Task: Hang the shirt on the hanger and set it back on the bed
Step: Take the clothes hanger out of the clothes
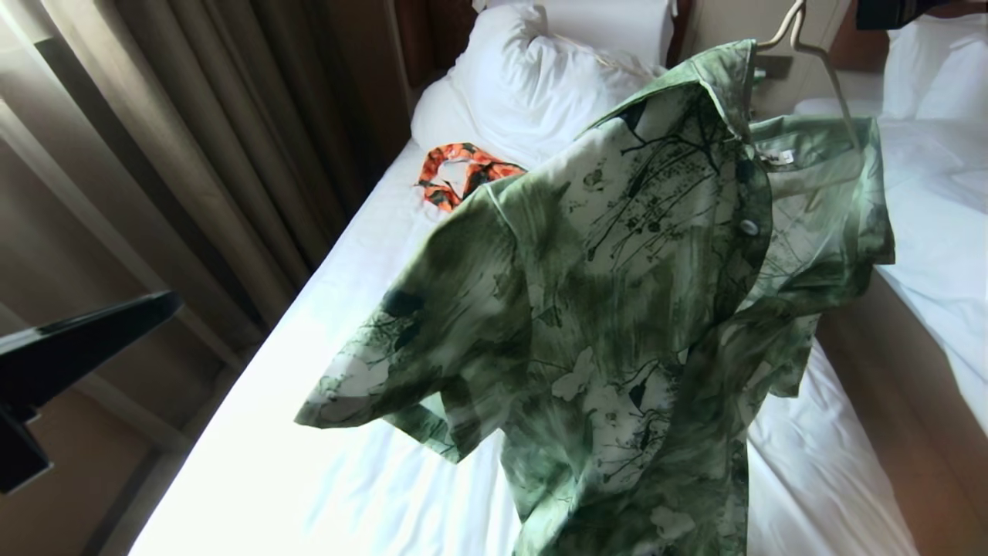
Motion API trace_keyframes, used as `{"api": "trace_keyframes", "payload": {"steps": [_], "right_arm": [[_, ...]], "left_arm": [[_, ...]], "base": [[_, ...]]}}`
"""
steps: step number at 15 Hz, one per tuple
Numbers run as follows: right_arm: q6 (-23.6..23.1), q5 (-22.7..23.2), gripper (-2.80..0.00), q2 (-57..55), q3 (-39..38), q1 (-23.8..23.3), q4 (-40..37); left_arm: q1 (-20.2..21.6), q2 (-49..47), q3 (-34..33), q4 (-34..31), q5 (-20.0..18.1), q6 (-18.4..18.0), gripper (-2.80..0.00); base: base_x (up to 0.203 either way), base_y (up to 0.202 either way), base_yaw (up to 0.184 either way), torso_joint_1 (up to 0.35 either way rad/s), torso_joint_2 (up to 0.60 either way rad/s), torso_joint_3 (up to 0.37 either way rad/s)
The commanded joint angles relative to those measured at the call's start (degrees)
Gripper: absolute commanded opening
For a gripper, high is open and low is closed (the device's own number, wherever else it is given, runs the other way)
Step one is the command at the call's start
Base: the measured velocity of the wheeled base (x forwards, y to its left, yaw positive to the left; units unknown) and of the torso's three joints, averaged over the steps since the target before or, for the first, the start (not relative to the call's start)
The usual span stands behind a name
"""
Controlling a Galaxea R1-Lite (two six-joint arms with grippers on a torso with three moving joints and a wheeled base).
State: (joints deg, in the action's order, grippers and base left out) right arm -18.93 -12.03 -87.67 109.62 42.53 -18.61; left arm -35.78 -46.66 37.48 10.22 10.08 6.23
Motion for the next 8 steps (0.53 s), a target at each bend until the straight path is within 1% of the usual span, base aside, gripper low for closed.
{"api": "trace_keyframes", "payload": {"steps": [1,3,6,8], "right_arm": [[-0.2,-0.1,-2.80,0.0,0.1,-0.1,0.0],[-0.9,0.0,-2.80,0.0,0.3,-0.4,1.1],[-3.2,0.0,-2.80,0.0,0.2,-1.0,7.8],[-4.3,0.0,-2.80,0.0,0.2,-1.6,8.2]], "left_arm": [[0.0,0.8,-0.7,0.1,0.3,0.0,-2.80],[0.0,1.3,-0.8,0.1,0.4,0.0,-2.80],[0.0,1.7,-1.2,0.2,0.4,0.0,-2.80],[0.0,1.7,-1.1,0.2,0.4,0.0,-2.80]], "base": [[0.000,0.000,0.000,0.199,-0.56,-0.372],[0.000,0.000,0.000,0.211,-0.57,-0.362],[0.000,0.000,0.000,0.240,-0.62,-0.378],[0.000,0.000,0.000,0.209,-0.51,-0.303]]}}
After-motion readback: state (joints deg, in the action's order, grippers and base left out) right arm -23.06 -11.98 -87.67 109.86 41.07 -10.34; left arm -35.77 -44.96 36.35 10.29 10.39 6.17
